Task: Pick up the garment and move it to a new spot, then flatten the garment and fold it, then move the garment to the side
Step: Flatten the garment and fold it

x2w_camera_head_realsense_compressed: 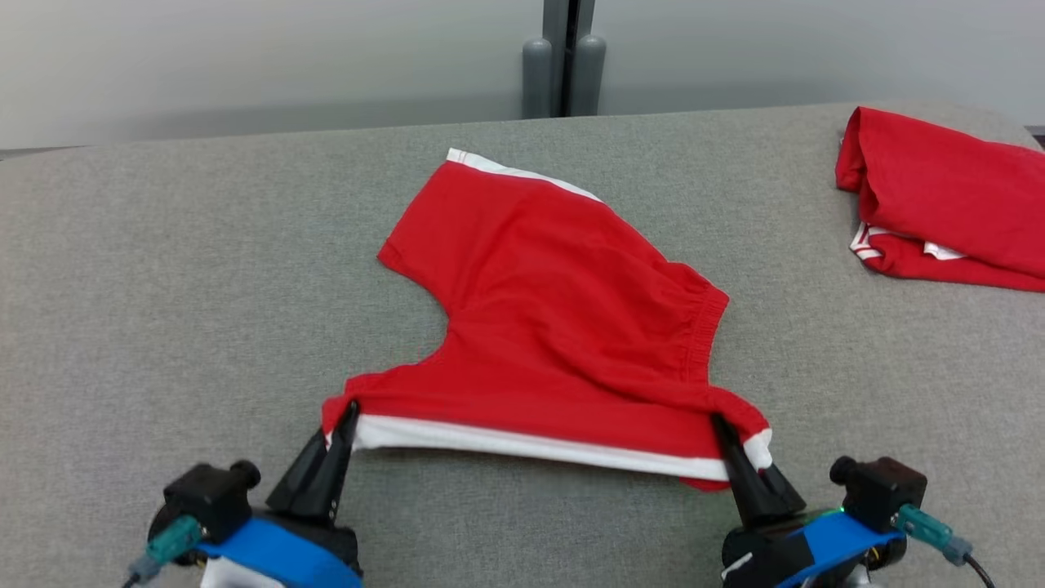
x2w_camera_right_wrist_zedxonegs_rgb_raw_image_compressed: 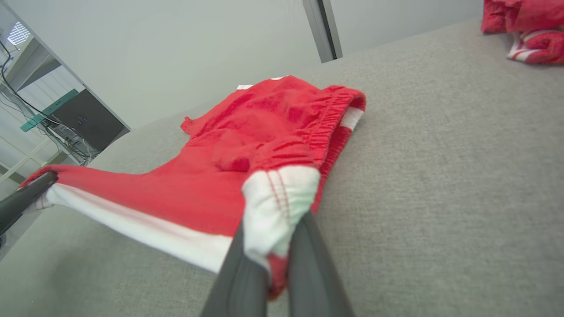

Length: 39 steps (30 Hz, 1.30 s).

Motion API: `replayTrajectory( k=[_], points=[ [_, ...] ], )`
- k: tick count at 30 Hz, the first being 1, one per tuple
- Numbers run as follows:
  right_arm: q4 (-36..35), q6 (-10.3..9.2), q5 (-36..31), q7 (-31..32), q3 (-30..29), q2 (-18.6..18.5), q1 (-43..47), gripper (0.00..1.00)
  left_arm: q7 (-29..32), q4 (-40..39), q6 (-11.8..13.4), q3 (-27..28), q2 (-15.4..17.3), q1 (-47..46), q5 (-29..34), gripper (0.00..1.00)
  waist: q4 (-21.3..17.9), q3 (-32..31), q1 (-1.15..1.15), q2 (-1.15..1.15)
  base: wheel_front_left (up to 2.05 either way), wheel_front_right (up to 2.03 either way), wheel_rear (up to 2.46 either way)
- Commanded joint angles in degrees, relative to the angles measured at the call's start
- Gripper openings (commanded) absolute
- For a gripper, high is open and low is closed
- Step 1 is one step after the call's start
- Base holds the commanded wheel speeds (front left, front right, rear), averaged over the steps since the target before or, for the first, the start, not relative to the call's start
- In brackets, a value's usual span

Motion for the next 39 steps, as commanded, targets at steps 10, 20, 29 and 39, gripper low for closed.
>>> replayTrajectory(
  k=[10,20,29,39],
  points=[
    [0.53,-0.07,-0.18,1.95,-0.77,1.98,-11.24,0.0,5.72,2.91,-1.21,1.08,4.7,-19.86,2.07,0.0,-5.75,6.3,0.0,0.01,0.0,0.0,0.0],
    [7.4,-0.05,5.71,-1.43,6.18,2.11,-24.65,0.0,11.0,12.01,-2.19,-3.43,8.99,-37.16,2.85,0.0,-10.39,12.49,0.0,0.01,0.0,0.0,0.0],
    [14.27,-0.04,8.67,-3.06,10.25,2.1,-34.08,0.0,10.8,19.37,-2.24,-10.26,10.48,-47.95,0.09,0.0,-12.35,15.97,0.0,0.01,0.0,0.0,0.0],
    [19.77,-0.03,8.62,-3.43,12.38,2.13,-40.31,1.0,5.82,29.98,-2.26,-15.46,9.84,-55.56,-2.48,1.0,-14.13,17.76,0.0,0.01,0.0,0.0,0.0]
  ],
)
